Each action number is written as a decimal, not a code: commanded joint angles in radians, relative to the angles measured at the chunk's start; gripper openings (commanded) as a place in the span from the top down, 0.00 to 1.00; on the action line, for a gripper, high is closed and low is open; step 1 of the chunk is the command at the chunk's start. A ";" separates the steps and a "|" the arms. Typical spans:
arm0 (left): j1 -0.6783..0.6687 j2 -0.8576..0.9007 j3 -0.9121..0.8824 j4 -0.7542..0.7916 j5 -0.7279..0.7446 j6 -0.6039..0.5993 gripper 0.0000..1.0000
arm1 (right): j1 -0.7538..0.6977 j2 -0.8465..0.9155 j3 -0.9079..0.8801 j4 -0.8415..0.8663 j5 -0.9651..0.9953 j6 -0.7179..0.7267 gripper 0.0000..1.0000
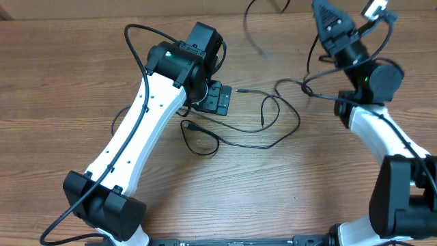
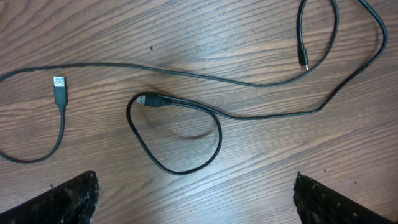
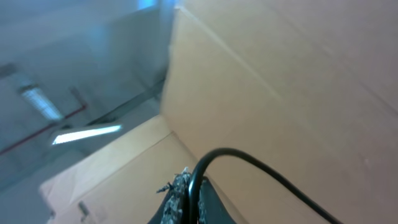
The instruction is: Untangle cables
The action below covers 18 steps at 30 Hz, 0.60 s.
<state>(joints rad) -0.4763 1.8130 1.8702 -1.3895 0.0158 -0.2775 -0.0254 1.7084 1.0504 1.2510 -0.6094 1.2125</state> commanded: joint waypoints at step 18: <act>-0.002 -0.006 -0.005 0.003 0.010 0.009 0.00 | 0.002 0.006 0.804 -1.201 -0.105 -0.766 0.96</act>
<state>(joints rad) -0.4763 1.8130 1.8668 -1.3891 0.0196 -0.2775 -0.0257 1.7172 1.8389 0.0433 -0.7071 0.5583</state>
